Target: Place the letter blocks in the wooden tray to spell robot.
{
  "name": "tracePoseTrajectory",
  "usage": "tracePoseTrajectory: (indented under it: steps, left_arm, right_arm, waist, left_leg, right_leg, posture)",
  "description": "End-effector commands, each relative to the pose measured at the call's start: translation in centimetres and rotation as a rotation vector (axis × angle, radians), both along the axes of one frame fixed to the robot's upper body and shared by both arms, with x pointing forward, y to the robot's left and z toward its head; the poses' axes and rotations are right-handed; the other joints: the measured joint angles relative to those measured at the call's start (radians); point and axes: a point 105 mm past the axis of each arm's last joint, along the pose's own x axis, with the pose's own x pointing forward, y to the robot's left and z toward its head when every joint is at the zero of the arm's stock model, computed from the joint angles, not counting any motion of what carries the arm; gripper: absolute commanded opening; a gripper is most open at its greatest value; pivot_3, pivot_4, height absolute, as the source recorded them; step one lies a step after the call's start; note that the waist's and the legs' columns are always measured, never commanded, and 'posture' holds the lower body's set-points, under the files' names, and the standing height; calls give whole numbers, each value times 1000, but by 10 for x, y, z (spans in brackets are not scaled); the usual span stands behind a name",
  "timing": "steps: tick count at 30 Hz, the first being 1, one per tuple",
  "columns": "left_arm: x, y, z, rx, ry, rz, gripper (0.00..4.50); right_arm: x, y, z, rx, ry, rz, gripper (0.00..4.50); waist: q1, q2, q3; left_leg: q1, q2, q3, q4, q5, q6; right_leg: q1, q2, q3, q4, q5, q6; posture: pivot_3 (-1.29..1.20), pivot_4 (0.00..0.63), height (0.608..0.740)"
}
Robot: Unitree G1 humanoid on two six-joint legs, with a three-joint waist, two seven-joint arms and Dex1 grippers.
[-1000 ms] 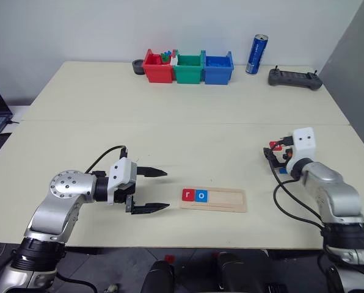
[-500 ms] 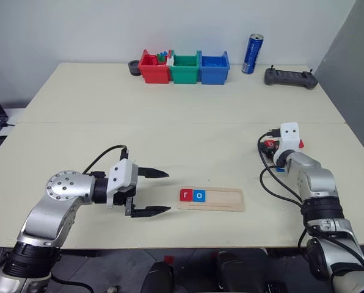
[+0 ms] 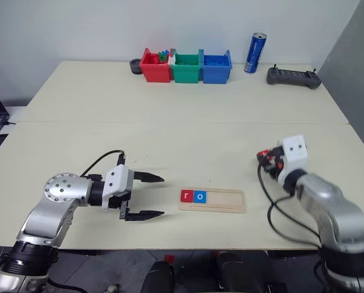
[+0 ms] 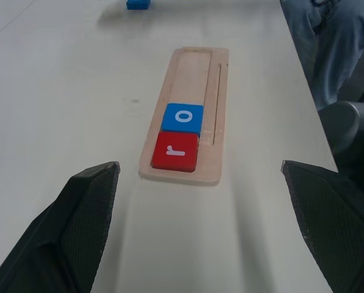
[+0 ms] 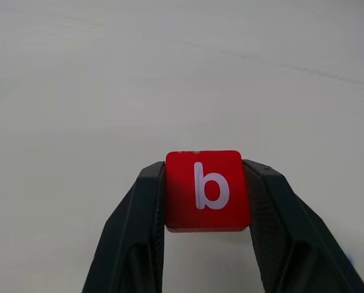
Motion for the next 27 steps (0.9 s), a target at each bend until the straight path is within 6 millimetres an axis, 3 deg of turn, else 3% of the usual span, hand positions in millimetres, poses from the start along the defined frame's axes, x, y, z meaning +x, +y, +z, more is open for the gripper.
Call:
tracePoseTrajectory:
  steps: [1,5,12,13,19,20,23,27]
  left_arm:
    - [2,-2,2,3,-25,-39,4500]
    - [6,-6,0,8,-28,-72,4500]
    - [6,-13,5,6,-47,-94,4500]
    - [6,-14,6,5,-50,-92,4500]
    - [4,-12,5,12,-53,-72,4500]
    - [4,-11,4,13,-55,-65,4500]
    - [6,-9,3,14,-59,-49,4500]
    - [6,-10,-1,17,-64,-42,4500]
  right_arm:
    - [-31,7,0,16,14,-61,1455]
    - [-46,6,-24,69,94,-181,1455]
    - [-39,2,-44,139,138,-299,1455]
    - [-38,2,-43,155,128,-302,2173]
    - [-26,0,-9,196,-15,-309,4277]
    - [-22,-3,0,191,-48,-300,4477]
    - [-15,3,19,166,-92,-157,4477]
    - [-26,26,16,43,13,284,4477]
  waist:
    - [0,0,0]
    - [-2,-1,0]
    - [-7,-1,0]
    - [-7,-1,0]
    - [-7,-1,0]
    - [-7,-1,0]
    - [-7,-1,0]
    - [-7,0,0]
  left_leg:
    - [0,0,0,0,0,0]
    - [2,0,2,1,0,0]
    - [4,1,3,0,0,0]
    - [4,1,3,0,0,0]
    - [3,1,3,0,0,0]
    - [4,1,3,0,0,0]
    - [3,1,2,0,0,0]
    - [3,1,3,0,0,0]
  right_leg:
    - [0,0,0,0,0,0]
    - [1,0,2,0,-3,5]
    - [2,1,3,0,-3,5]
    - [2,1,3,0,-3,5]
    - [2,1,3,0,-3,5]
    - [2,1,3,0,-3,5]
    - [2,1,2,0,-3,5]
    - [2,1,2,-1,-2,2]
  posture:
    - [0,150,740]
    - [0,150,740]
    - [0,150,740]
    - [0,150,740]
    - [0,150,740]
    - [0,150,740]
    - [0,150,740]
    - [0,150,740]
